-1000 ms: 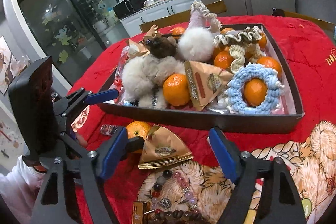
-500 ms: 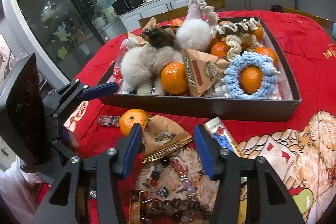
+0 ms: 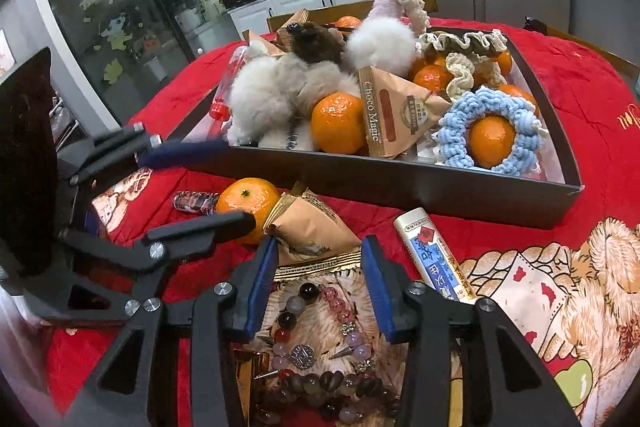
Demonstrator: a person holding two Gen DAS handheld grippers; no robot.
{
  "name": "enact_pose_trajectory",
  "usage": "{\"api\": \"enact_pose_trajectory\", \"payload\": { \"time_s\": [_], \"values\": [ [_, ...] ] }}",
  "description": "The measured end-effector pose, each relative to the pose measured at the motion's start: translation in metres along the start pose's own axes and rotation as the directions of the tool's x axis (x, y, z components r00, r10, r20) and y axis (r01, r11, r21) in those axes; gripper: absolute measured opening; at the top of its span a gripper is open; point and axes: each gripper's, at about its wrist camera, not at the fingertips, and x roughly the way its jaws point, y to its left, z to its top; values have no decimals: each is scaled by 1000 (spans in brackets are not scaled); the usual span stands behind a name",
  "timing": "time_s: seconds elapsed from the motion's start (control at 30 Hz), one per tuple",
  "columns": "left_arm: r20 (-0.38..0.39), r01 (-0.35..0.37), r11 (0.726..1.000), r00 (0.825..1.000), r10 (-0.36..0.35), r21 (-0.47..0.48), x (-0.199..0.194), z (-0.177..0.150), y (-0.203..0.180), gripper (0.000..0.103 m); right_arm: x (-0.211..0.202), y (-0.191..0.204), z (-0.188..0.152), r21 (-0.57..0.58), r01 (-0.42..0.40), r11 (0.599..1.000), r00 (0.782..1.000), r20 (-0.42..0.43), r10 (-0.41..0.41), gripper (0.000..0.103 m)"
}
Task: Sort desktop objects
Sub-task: 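Move the left tool to the loose orange while the right tool approaches the gold triangular packet, then close the left tool on the orange while the right tool grasps the gold packet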
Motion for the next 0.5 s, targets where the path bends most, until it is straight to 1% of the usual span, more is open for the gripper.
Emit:
{"api": "enact_pose_trajectory", "payload": {
  "time_s": [0.03, 0.07, 0.1, 0.2, 0.23, 0.5],
  "values": [
    [-7, -10, 1000, 1000, 10, 3, 3, -2, -2, 48, 0, 1, 0, -9, 15, 1000, 1000, 0, -15, 43],
    [-19, -36, 999, 999, 36, 12, 7, -4, -2, 48, -1, 2, -1, -17, 23, 1000, 1000, 2, -23, 43],
    [-36, -27, 1000, 999, 27, 2, 9, -4, -1, 48, -1, 2, -1, -19, 27, 999, 1000, 2, -27, 43],
    [-42, 17, 999, 999, -20, -50, 10, -5, 8, 48, -2, 3, -1, -25, 34, 999, 999, 5, -33, 43],
    [-47, 27, 998, 998, -30, -62, 11, -6, 10, 46, -2, 3, -1, -26, 36, 999, 999, 5, -36, 43],
    [-58, 9, 999, 998, -12, -53, 15, -5, 6, 45, -1, 10, 0, -36, 49, 998, 999, 11, -49, 42]
  ]
}}
